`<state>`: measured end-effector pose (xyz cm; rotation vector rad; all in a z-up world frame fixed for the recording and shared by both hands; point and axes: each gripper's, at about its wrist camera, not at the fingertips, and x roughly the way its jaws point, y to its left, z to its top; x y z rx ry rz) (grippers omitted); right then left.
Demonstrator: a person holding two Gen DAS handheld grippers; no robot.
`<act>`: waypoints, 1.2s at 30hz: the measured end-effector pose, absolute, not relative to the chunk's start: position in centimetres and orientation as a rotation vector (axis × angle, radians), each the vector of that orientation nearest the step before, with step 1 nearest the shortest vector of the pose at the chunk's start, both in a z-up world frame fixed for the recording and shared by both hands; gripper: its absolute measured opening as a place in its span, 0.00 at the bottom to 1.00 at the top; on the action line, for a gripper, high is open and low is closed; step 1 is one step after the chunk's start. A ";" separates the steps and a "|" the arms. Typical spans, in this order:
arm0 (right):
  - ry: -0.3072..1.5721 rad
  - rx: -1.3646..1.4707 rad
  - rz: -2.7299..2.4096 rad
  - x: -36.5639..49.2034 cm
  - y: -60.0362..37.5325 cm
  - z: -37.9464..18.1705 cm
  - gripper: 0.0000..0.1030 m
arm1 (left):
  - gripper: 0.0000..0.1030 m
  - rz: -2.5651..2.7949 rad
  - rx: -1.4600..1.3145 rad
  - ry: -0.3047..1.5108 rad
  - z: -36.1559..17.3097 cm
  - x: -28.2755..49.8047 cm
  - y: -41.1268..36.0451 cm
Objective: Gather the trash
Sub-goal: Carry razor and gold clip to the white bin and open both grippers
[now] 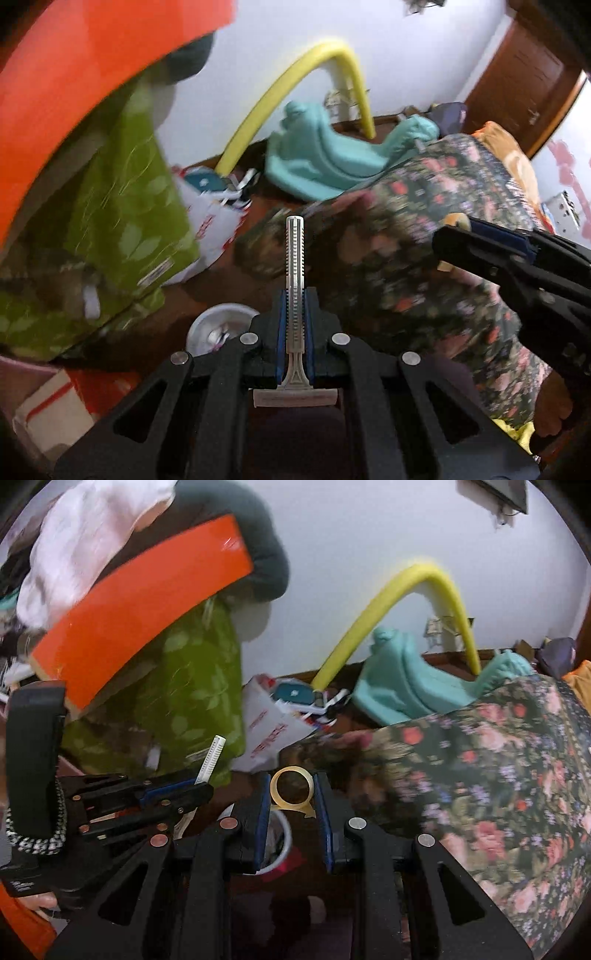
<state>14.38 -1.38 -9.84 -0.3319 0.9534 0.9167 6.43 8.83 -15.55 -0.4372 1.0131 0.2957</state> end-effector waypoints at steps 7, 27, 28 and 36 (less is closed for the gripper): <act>1.072 -0.383 0.961 12.2 2.6 -14.4 0.21 | 0.08 0.348 -0.501 1.103 -20.4 4.3 11.8; 1.387 -0.440 1.035 13.6 9.3 -24.2 0.22 | 0.07 0.440 -0.711 1.285 -31.5 3.6 17.5; 1.418 -0.435 1.031 14.0 9.5 -24.6 0.27 | 0.08 0.447 -0.711 1.284 -31.5 3.7 17.6; 1.424 -0.349 0.977 15.0 8.2 -23.5 0.45 | 0.20 0.442 -0.650 1.319 -30.9 4.1 17.0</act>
